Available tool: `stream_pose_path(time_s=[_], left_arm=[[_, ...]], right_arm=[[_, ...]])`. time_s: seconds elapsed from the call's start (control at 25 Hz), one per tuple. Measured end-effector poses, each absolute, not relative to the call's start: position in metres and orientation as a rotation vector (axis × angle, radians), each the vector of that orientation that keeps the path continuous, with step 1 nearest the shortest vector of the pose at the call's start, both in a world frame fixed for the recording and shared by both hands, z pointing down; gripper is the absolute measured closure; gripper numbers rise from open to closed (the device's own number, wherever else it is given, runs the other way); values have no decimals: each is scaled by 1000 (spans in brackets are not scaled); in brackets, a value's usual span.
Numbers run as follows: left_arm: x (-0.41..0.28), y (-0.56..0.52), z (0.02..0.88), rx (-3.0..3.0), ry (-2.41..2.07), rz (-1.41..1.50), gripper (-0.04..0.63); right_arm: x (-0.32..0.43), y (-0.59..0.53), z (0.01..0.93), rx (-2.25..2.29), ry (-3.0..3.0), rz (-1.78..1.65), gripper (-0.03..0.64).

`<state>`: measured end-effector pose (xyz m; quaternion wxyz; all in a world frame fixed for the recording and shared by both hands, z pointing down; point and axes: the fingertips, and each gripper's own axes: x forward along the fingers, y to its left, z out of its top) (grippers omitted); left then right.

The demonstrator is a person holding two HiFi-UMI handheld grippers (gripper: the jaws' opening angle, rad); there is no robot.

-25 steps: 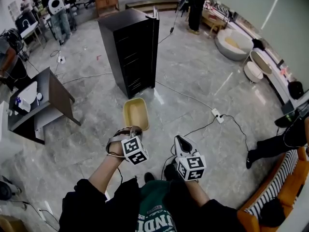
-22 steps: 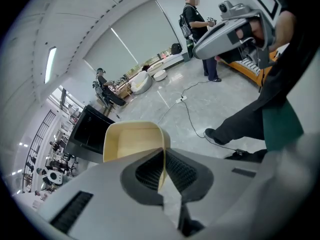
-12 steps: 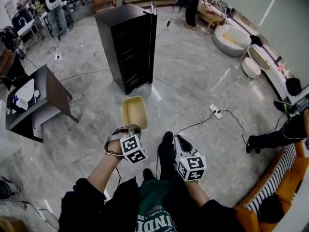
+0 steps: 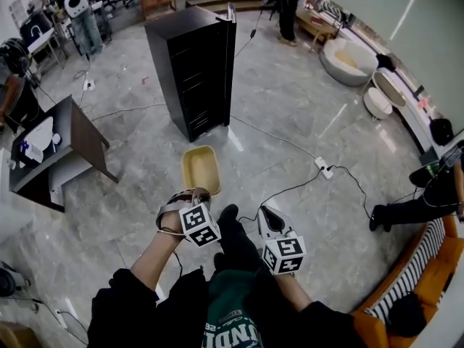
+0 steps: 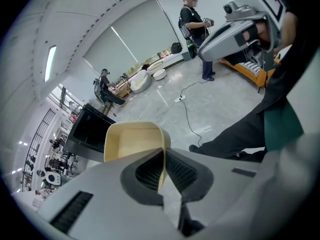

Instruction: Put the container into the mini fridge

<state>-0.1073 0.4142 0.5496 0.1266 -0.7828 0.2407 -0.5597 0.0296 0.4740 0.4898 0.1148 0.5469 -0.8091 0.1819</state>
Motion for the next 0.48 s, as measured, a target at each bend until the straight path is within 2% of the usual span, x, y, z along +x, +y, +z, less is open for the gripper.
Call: stream_pose_path(time_s=[0.48], left_arm=[[-109, 414, 544, -2284, 729, -1627, 575]], right_arm=[[25, 469, 494, 1627, -2384, 577, 581]])
